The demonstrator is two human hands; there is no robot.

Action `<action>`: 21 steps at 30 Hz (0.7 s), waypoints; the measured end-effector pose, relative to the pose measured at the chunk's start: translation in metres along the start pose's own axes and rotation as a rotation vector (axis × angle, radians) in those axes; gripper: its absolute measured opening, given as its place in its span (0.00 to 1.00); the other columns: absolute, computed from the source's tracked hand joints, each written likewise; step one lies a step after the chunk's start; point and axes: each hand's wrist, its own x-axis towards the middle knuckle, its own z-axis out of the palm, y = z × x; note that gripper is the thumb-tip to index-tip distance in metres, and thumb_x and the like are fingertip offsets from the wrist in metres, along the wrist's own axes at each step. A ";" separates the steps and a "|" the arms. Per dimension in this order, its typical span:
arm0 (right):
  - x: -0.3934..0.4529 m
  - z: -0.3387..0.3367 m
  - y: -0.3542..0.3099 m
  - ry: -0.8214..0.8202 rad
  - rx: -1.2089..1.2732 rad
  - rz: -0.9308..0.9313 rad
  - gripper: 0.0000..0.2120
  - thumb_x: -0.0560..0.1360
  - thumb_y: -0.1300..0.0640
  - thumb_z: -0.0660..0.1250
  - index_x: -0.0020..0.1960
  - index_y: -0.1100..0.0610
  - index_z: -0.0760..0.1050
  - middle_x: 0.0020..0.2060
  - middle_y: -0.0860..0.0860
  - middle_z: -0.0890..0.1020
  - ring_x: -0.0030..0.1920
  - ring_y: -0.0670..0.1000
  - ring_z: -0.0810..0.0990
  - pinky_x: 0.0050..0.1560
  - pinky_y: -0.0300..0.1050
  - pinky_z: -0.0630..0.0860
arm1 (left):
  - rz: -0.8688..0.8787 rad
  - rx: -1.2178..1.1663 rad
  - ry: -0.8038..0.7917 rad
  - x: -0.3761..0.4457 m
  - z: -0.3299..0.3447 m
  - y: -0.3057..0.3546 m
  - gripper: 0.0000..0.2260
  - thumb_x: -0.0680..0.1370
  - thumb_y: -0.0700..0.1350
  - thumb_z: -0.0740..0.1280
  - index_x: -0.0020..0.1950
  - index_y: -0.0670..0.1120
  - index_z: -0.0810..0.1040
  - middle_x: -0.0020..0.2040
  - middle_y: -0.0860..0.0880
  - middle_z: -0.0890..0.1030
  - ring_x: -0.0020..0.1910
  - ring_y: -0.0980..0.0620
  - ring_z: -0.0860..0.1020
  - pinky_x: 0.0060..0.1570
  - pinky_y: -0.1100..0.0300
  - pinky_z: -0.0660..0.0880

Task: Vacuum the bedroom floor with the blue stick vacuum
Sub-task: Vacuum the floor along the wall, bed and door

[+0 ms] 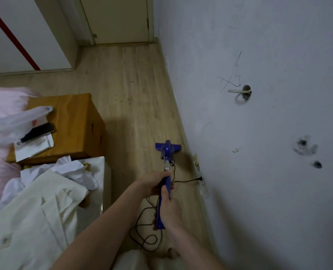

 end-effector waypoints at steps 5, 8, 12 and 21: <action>0.048 -0.013 -0.037 -0.009 -0.079 -0.056 0.24 0.82 0.41 0.50 0.37 0.56 0.70 0.30 0.50 0.74 0.30 0.48 0.74 0.33 0.41 0.72 | 0.057 -0.009 0.071 0.035 0.007 0.036 0.13 0.80 0.49 0.65 0.56 0.39 0.75 0.52 0.41 0.82 0.49 0.47 0.82 0.54 0.52 0.79; 0.067 -0.017 -0.049 -0.018 -0.111 -0.044 0.24 0.83 0.41 0.50 0.38 0.56 0.70 0.30 0.50 0.75 0.29 0.48 0.74 0.30 0.39 0.73 | 0.059 0.012 0.091 0.052 0.008 0.050 0.15 0.80 0.49 0.64 0.59 0.39 0.75 0.52 0.42 0.82 0.49 0.47 0.82 0.55 0.52 0.79; 0.085 -0.022 -0.058 -0.043 -0.084 -0.002 0.25 0.82 0.40 0.51 0.37 0.57 0.71 0.29 0.51 0.74 0.28 0.49 0.74 0.32 0.43 0.73 | 0.065 0.022 0.109 0.068 0.012 0.064 0.14 0.80 0.49 0.63 0.58 0.39 0.75 0.50 0.42 0.82 0.46 0.48 0.82 0.54 0.51 0.79; 0.084 -0.037 -0.072 -0.090 -0.059 0.066 0.27 0.80 0.37 0.52 0.41 0.60 0.72 0.32 0.54 0.76 0.28 0.52 0.76 0.32 0.47 0.78 | 0.044 -0.045 0.082 0.058 0.021 0.077 0.11 0.80 0.46 0.65 0.56 0.39 0.75 0.44 0.43 0.80 0.41 0.49 0.80 0.43 0.57 0.78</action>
